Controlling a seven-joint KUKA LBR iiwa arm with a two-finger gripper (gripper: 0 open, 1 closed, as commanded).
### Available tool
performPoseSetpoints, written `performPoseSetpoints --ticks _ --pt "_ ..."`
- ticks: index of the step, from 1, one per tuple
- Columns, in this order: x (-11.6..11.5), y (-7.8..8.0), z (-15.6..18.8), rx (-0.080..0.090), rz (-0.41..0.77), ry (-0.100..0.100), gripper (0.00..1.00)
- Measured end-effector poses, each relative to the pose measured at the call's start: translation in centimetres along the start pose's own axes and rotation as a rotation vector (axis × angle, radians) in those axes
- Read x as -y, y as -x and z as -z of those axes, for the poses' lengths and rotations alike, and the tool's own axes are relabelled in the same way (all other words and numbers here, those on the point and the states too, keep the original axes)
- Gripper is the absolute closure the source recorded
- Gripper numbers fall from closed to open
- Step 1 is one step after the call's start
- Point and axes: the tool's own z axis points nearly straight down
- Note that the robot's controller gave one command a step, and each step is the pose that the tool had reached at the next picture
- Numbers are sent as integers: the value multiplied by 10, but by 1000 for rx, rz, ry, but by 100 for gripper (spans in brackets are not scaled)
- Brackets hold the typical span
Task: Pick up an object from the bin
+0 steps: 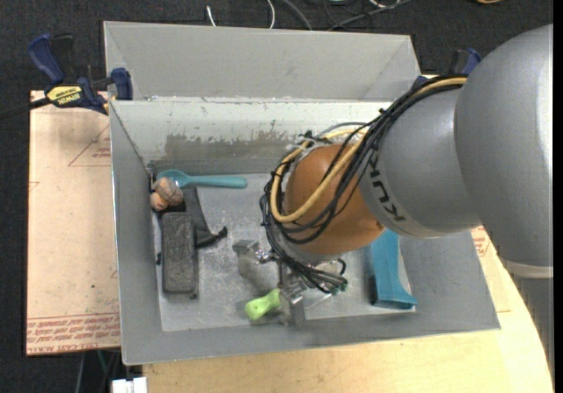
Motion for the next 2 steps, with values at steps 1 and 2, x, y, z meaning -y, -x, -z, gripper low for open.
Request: performPoseSetpoints --ticks 1,2 --pt "13 -10 17 1 0 -2 100" --pt "13 -10 17 1 -1 -1 100"
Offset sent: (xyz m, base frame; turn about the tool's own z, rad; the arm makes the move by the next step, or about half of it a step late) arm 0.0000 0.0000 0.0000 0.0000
